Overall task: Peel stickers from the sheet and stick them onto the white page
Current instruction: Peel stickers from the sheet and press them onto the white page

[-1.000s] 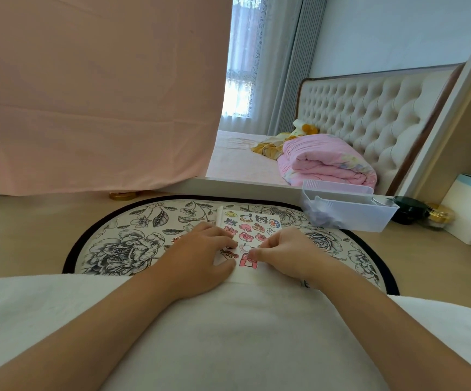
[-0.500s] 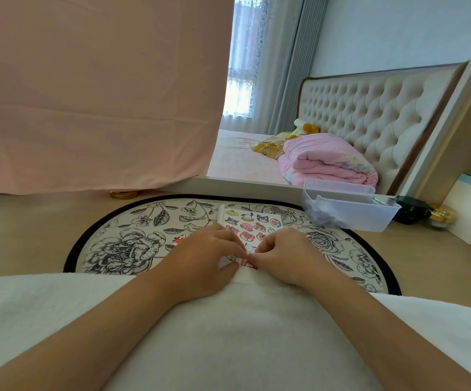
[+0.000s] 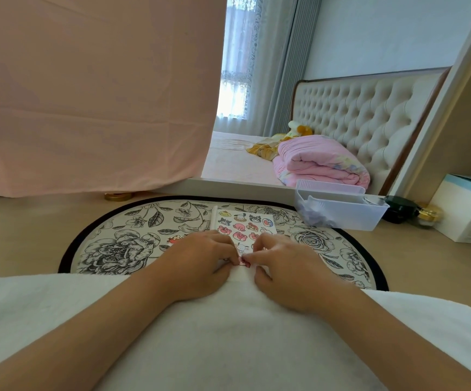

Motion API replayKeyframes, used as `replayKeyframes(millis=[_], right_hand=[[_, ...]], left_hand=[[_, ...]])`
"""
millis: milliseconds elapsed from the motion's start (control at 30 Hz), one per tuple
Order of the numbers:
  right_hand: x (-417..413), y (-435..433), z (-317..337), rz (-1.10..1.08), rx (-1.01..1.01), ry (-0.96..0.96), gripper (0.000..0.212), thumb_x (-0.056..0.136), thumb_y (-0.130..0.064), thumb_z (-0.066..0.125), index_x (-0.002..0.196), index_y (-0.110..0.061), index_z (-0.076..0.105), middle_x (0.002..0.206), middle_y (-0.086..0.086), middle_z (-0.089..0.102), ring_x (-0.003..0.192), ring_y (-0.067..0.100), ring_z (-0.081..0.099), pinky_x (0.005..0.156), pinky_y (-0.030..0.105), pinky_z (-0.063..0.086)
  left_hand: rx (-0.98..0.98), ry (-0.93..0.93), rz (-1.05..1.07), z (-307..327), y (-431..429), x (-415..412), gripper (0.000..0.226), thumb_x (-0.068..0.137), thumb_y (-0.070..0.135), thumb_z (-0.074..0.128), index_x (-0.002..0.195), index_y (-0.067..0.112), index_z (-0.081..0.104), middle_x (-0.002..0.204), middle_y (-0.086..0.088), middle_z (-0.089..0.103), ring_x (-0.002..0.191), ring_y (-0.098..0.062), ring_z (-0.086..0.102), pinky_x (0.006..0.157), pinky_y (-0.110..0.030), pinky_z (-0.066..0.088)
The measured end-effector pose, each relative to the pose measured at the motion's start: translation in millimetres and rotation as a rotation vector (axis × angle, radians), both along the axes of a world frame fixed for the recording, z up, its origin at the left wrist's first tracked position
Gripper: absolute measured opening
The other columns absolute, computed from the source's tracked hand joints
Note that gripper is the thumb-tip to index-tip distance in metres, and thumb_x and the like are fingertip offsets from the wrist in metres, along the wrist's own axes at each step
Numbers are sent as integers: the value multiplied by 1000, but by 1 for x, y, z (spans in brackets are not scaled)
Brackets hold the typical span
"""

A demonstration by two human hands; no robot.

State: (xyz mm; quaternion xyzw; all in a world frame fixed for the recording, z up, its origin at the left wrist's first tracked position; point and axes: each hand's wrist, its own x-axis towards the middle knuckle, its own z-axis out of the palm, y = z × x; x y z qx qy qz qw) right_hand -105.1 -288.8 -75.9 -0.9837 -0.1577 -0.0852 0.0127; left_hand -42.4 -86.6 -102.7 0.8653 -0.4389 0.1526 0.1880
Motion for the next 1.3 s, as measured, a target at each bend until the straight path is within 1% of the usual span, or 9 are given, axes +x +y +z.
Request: replayKeyframes(millis=[167,267,333,533,767,933,1033,1167,1300], right_hand=[[-7,-6,-7,33,-30,-37,39,100,-36,38,132,-36,60,129,-13,54,113,13,47,83,33,50],[-7,-6,-11,23,-11,-45,40,98,-35,37,132,-34,59,127,-12,54,110,14,46,82,34,50],[-6,-6,-11,14,-9,-40,41,97,-34,38,132,-32,58,127,-11,53,111,15,45,84,35,50],[-8,-7,-9,-8,25,-13,42,98,-35,39,135,-35,58,130,-14,52,116,14,44,86,34,48],[-8,-7,-13,-11,-9,-52,40,98,-36,36,133,-30,55,133,-7,52,115,19,47,91,39,47],[-5,-6,-12,28,4,12,45,99,-32,36,142,-38,47,131,-3,47,117,21,43,98,42,43],[-7,-8,-12,22,23,-10,43,98,-34,37,137,-38,56,129,-6,52,116,20,46,96,42,44],[-8,-12,-10,11,69,-35,39,98,-35,41,130,-35,64,130,-13,58,117,15,47,98,38,43],[-13,-14,-13,32,43,-74,46,94,-41,34,129,-36,63,127,-8,61,111,18,53,94,41,47]], left_hand=[[24,-24,20,-1,-1,-4,25,92,29,49,106,28,70,103,15,65,95,-7,57,85,-29,50],[118,-30,34,-4,-1,-4,47,96,45,33,133,31,59,120,13,56,109,-8,48,97,-29,41],[172,-50,44,-6,-2,-3,54,97,50,25,141,35,54,130,14,52,118,-9,44,104,-30,37],[140,-104,39,-5,-2,-8,46,96,42,34,124,30,69,118,13,60,107,-7,52,90,-26,48],[46,-29,32,-5,4,-15,41,93,45,42,115,33,74,112,24,64,102,5,52,81,-5,34],[33,-17,44,-3,3,-16,40,93,50,42,118,41,72,110,28,64,103,7,52,80,-15,47],[23,-3,66,-3,1,-17,43,90,50,40,115,39,73,109,26,66,102,8,54,83,-19,51],[-1,23,82,-3,1,-17,50,86,53,36,114,37,74,113,26,67,106,11,53,91,-18,50],[-19,51,69,-2,1,-18,48,87,52,38,113,34,75,115,25,68,106,11,53,92,-16,48]])
